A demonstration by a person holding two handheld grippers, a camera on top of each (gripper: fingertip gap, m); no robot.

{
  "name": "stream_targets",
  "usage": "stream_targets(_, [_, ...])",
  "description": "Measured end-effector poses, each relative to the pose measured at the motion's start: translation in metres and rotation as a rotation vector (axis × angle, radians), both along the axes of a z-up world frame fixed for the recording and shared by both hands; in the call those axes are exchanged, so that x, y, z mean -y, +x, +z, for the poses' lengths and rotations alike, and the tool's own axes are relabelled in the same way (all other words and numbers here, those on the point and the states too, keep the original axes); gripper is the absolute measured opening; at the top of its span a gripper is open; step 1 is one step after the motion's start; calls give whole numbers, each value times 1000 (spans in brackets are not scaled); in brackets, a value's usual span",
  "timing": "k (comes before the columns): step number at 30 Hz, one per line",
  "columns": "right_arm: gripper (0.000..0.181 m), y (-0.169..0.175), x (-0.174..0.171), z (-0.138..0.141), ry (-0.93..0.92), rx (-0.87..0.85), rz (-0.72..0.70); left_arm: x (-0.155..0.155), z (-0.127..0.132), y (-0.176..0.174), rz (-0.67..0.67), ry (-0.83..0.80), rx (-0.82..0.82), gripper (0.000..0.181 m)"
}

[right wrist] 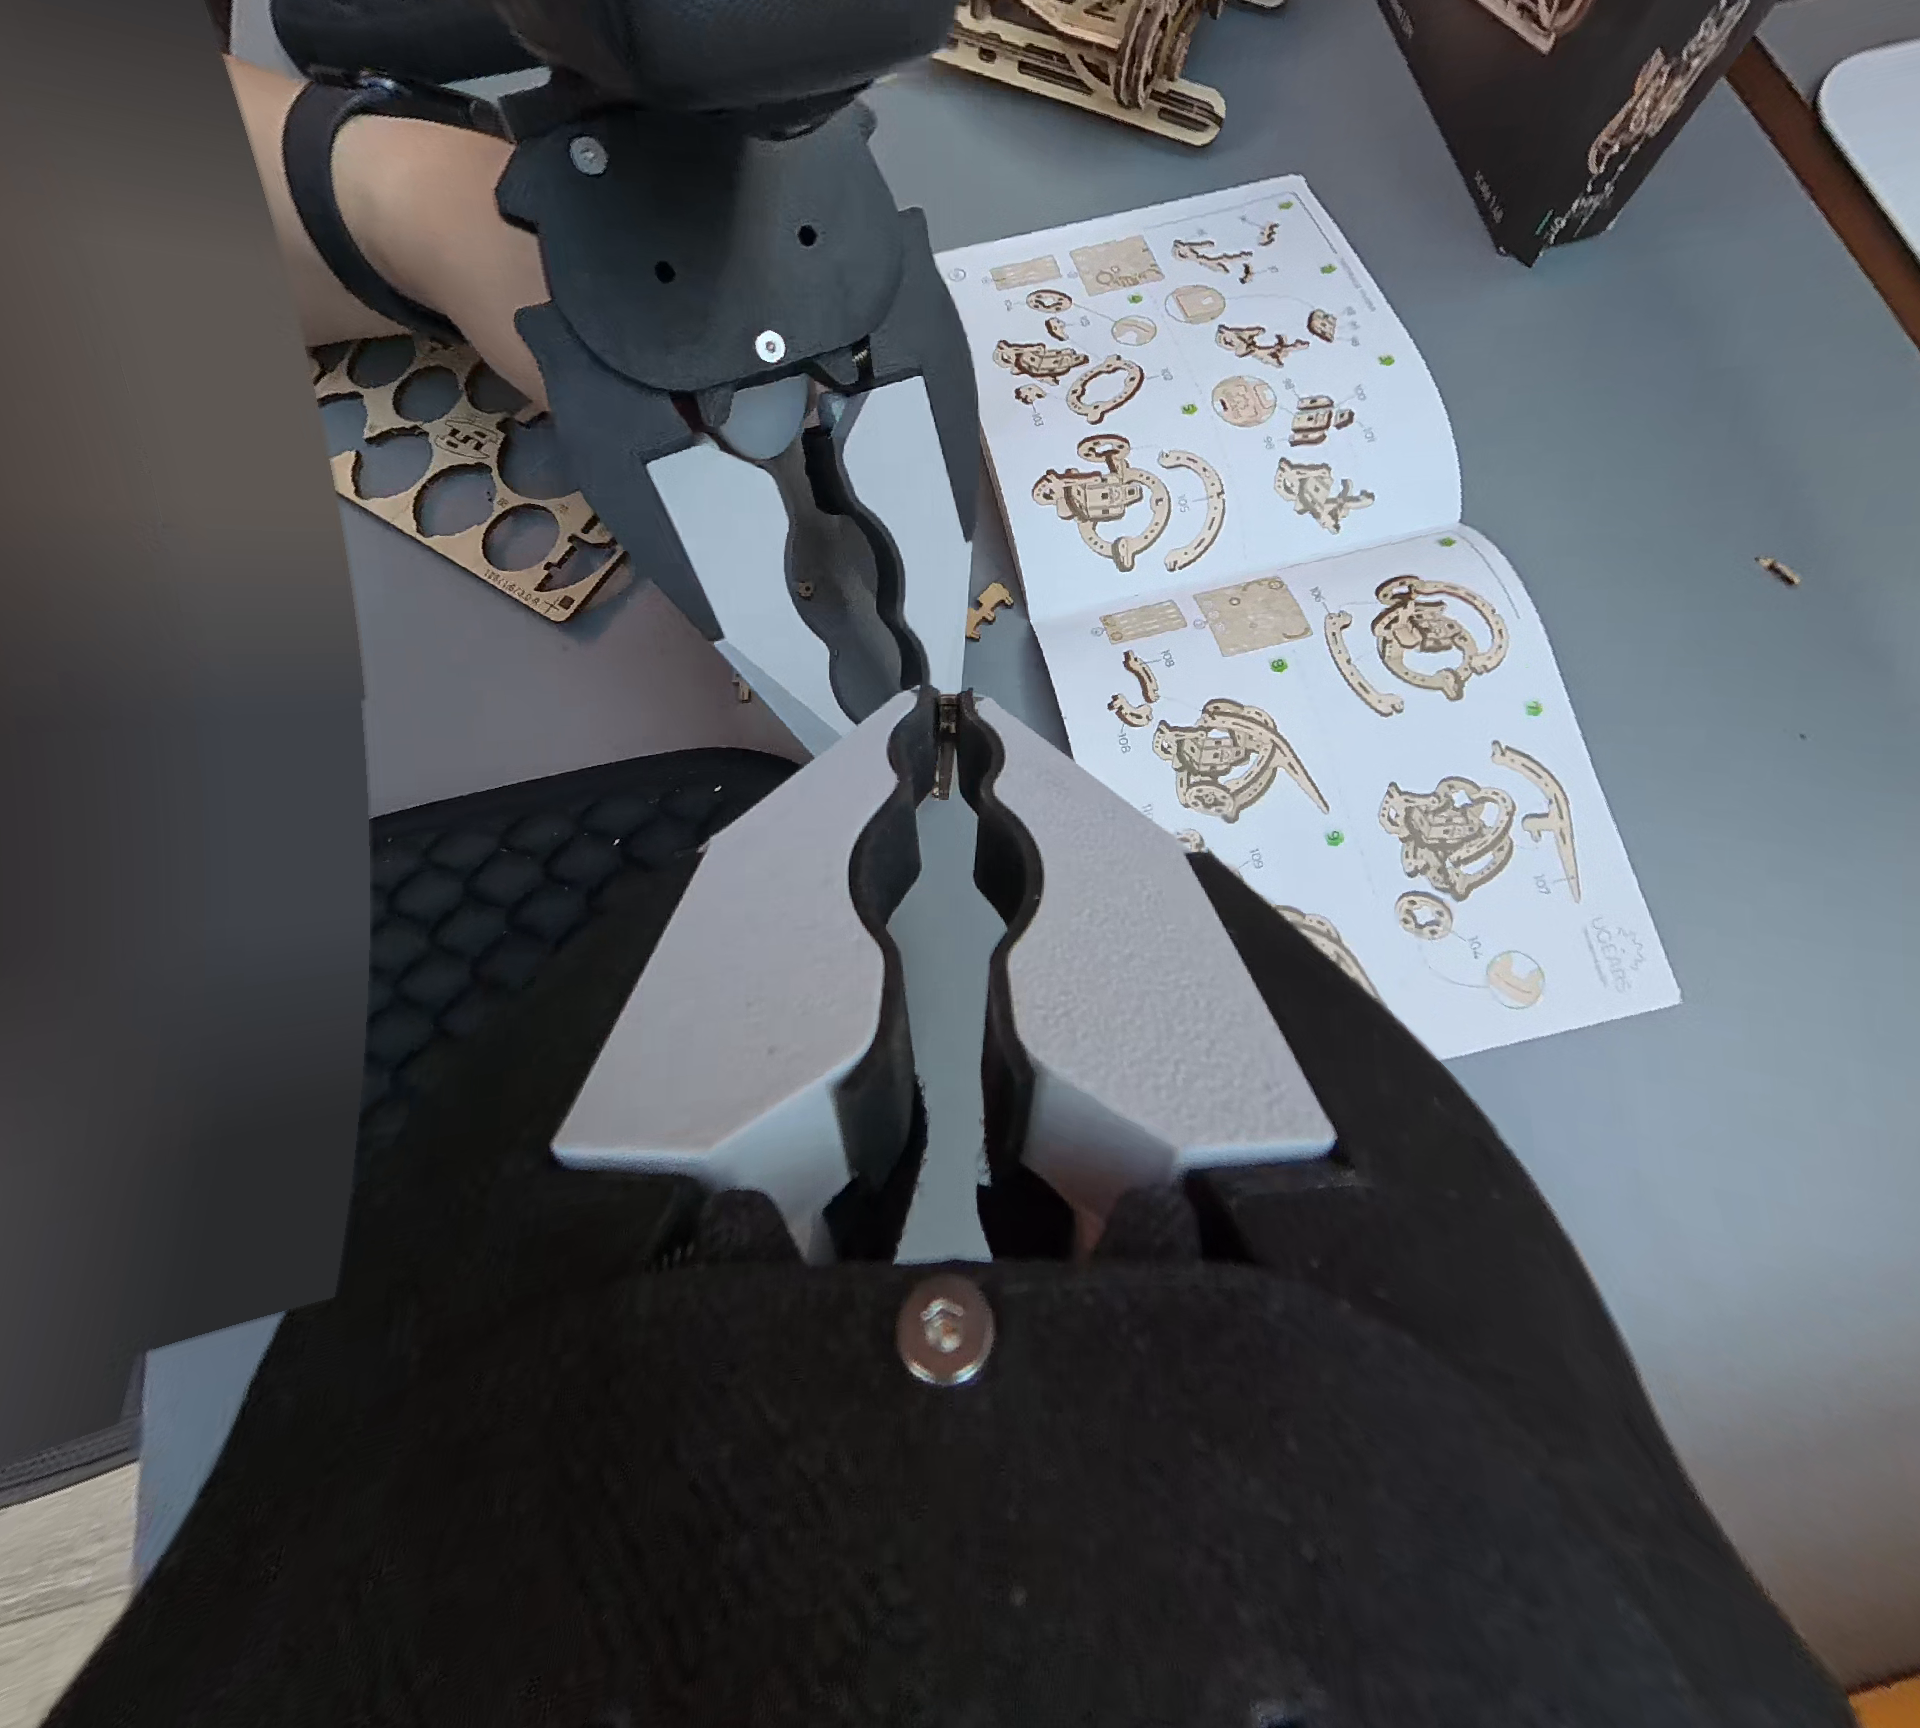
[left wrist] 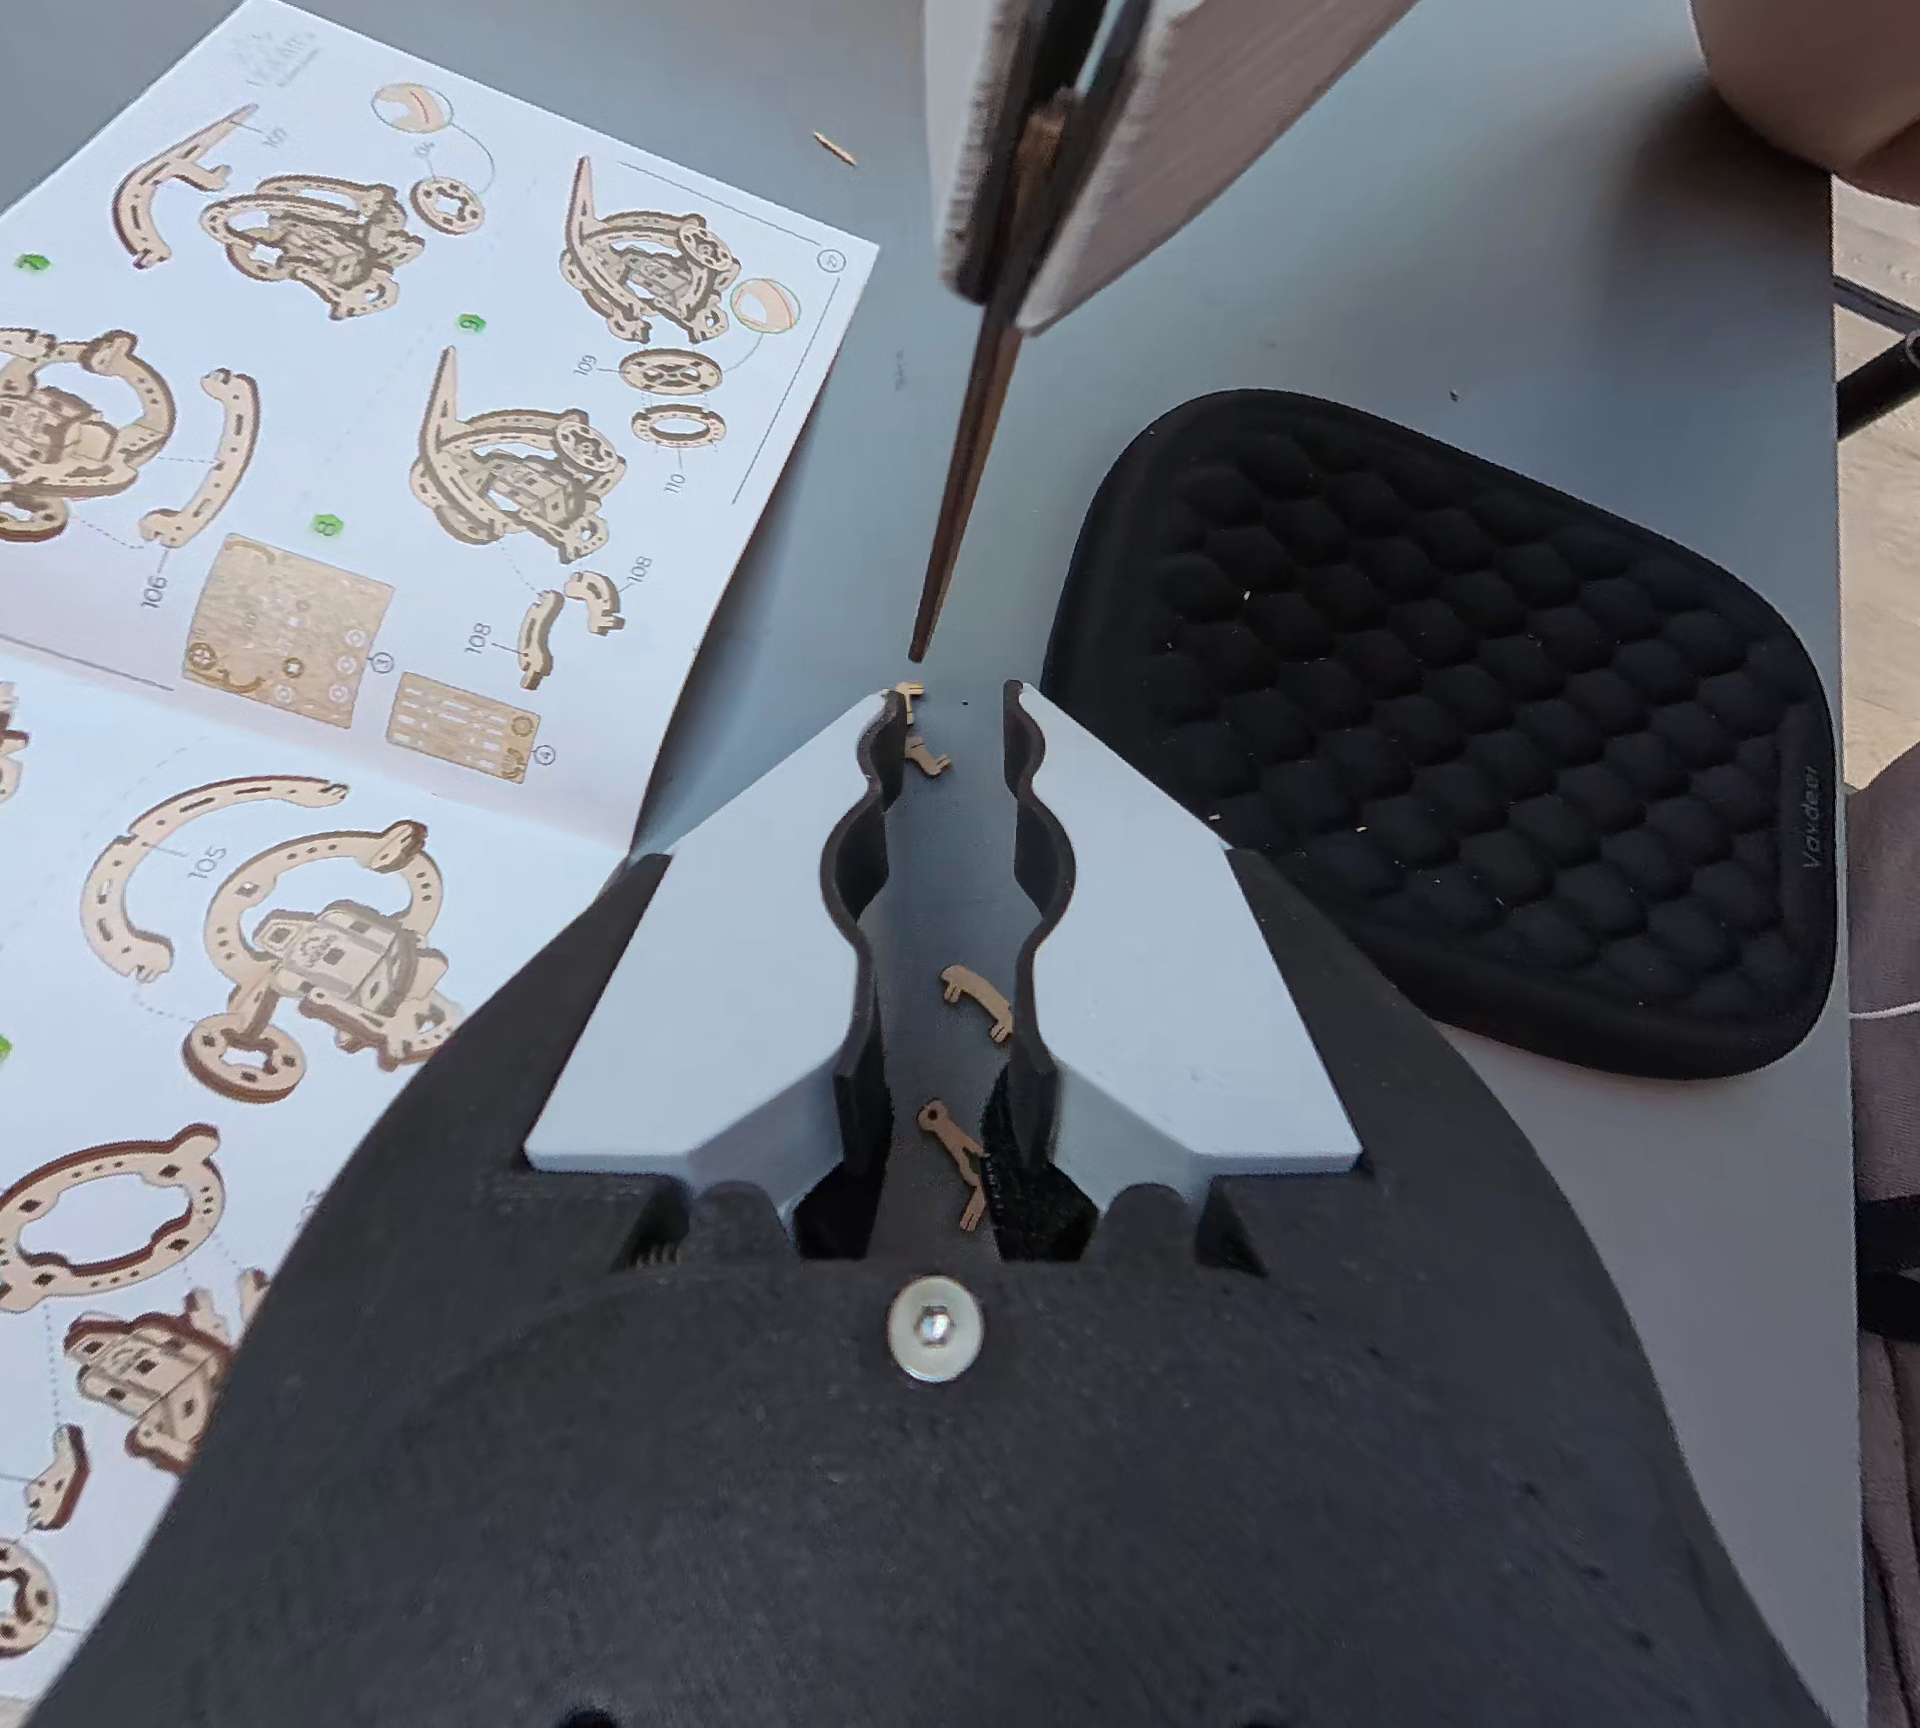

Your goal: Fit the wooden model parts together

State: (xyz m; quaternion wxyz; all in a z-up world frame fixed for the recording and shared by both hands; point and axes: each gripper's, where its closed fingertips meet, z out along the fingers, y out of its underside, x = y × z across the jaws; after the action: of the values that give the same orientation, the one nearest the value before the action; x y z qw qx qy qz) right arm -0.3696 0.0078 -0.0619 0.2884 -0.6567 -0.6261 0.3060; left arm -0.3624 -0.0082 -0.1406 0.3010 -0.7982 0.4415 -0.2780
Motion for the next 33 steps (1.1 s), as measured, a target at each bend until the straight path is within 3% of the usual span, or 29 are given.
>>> stream_targets(3, [1, 1, -9, 7, 76, -58, 38, -7, 3, -13, 14, 31, -28, 21])
stream_targets(6, [1, -3, -6, 10, 18, -123, 126, -9, 17, -26, 6, 71, -24, 16])
stream_targets(10, [2, -4, -6, 2, -8, -108, 211, -8, 21, -34, 24, 1, 1, 22])
stream_targets(13, [1, 0, -6, -4, -40, -78, 232, -7, 16, -24, 27, -15, 15, 31])
stream_targets(18, [1, -2, -4, -10, 2, -58, 230, -9, 2, -15, 20, 80, -94, 35])
stream_targets(20, [1, -2, -2, -9, 0, -55, 237, -10, -7, -14, 20, 85, -137, 45])
stream_targets(24, [1, 0, 6, -8, -29, -50, 259, -16, -9, -17, 39, 139, -184, 40])
stream_targets(33, [1, 0, 3, 0, -83, -106, 256, -10, -3, -31, 31, 67, -142, 38])
